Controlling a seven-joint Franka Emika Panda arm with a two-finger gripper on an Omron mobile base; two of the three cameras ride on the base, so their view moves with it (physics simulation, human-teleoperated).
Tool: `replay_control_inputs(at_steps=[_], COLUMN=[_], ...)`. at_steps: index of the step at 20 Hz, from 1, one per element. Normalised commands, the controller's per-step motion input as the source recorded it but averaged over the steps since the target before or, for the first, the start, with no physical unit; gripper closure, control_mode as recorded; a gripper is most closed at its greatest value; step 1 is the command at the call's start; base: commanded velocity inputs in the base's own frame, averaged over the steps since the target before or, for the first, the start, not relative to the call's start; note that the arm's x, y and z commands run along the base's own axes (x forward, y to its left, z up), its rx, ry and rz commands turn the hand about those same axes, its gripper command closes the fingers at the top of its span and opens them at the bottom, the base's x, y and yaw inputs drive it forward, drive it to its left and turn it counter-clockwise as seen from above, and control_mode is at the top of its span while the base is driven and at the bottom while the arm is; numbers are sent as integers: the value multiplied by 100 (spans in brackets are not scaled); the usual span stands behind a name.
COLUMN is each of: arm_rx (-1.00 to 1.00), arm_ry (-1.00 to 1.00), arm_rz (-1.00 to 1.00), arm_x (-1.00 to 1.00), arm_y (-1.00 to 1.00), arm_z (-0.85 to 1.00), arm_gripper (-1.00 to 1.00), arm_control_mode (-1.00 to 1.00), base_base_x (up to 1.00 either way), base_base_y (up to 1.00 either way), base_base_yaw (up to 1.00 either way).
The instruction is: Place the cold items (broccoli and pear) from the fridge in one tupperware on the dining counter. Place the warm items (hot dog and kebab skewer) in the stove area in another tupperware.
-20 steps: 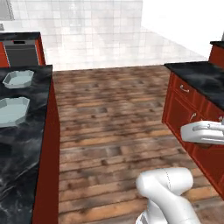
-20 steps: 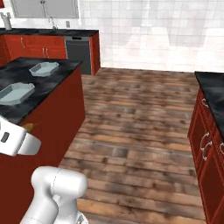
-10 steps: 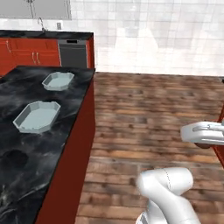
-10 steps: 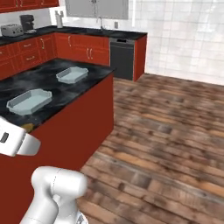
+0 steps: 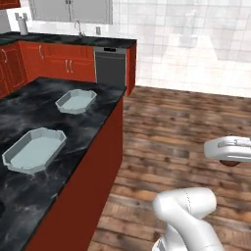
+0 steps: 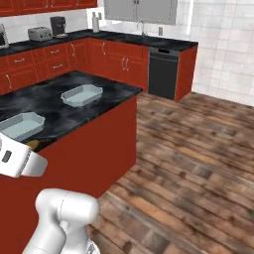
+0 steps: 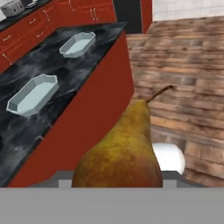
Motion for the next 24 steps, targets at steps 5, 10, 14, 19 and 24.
replay_control_inputs(at_steps=[5,10,14,19,24], arm_rx=[0,0,0,0,0], arm_ry=[0,0,0,0,0], arm_rz=[0,0,0,0,0], arm_x=[0,0,0,0,0], arm_y=[0,0,0,0,0], arm_z=[0,0,0,0,0], arm_gripper=[100,100,100,100,100], arm_control_mode=[100,100,100,100,100], base_base_x=[54,56,56,54,42], base_base_y=[-59,-73,-76,-75,-69], base_base_yaw=[51,48,49,51,52])
